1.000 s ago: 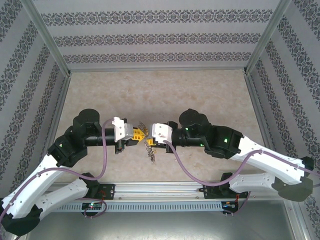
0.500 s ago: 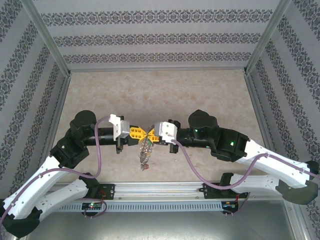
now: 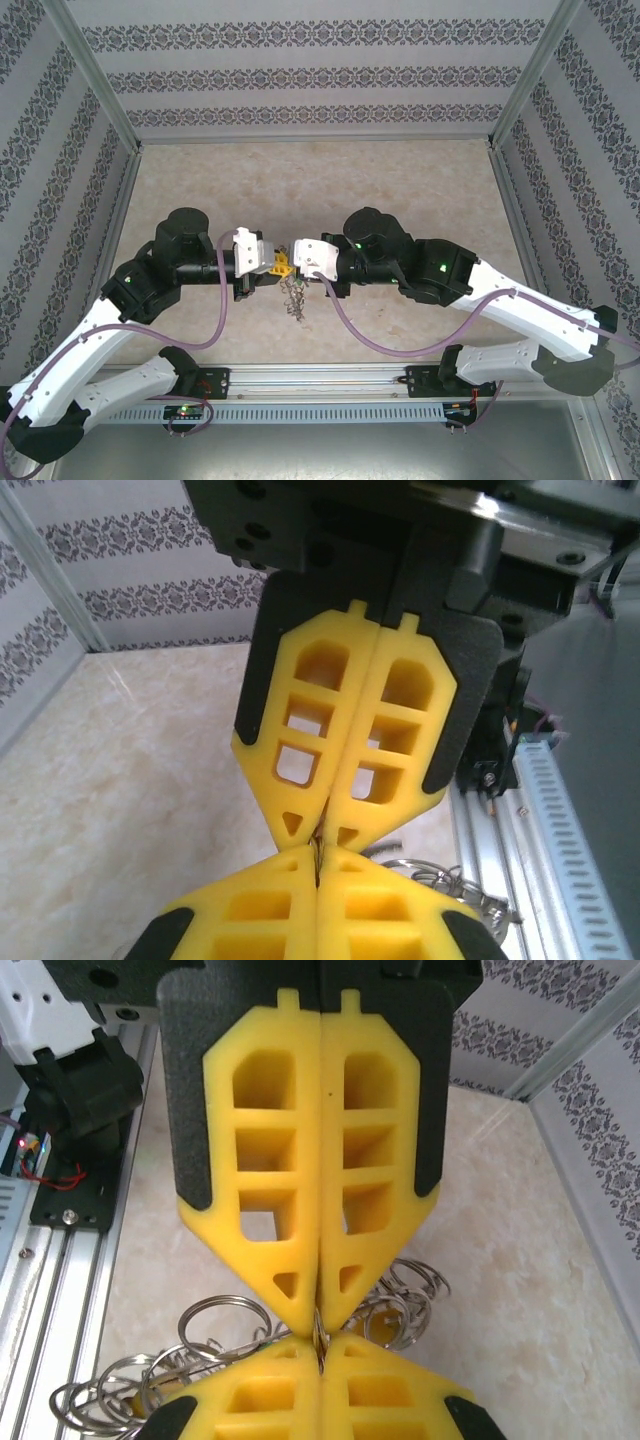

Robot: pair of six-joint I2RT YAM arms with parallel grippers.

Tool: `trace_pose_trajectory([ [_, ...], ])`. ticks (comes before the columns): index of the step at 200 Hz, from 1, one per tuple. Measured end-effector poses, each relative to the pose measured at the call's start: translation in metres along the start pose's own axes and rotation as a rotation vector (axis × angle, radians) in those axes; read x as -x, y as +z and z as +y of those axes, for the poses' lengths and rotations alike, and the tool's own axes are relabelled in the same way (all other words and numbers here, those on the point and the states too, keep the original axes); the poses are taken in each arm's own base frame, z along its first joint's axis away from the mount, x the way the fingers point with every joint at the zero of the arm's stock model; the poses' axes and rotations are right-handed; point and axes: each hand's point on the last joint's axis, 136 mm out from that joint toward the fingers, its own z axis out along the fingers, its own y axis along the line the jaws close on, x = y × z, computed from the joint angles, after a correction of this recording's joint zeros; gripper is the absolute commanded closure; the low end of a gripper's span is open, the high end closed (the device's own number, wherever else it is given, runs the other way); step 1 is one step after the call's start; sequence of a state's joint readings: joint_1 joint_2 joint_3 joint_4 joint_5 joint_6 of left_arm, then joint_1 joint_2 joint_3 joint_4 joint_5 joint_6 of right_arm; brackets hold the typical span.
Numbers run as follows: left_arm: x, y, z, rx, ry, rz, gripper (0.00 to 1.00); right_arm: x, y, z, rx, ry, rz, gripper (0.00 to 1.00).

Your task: Put the keys on the keyring

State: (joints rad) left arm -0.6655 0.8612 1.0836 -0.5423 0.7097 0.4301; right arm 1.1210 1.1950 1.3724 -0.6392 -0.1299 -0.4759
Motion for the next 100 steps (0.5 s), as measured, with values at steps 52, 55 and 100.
trace_pose_trajectory([
  [52,0.006,-0.006,-0.004,0.015,0.005,-0.055,1.0,0.007,-0.002,0.002,0.005,0.006,-0.048,0.81],
  [55,0.007,-0.007,-0.004,0.016,0.003,-0.062,1.0,0.007,-0.002,0.002,0.003,0.002,-0.053,0.8],
  [100,0.02,-0.006,-0.007,-0.005,-0.041,-0.155,1.0,0.008,-0.011,0.005,-0.012,0.036,-0.117,0.88],
])
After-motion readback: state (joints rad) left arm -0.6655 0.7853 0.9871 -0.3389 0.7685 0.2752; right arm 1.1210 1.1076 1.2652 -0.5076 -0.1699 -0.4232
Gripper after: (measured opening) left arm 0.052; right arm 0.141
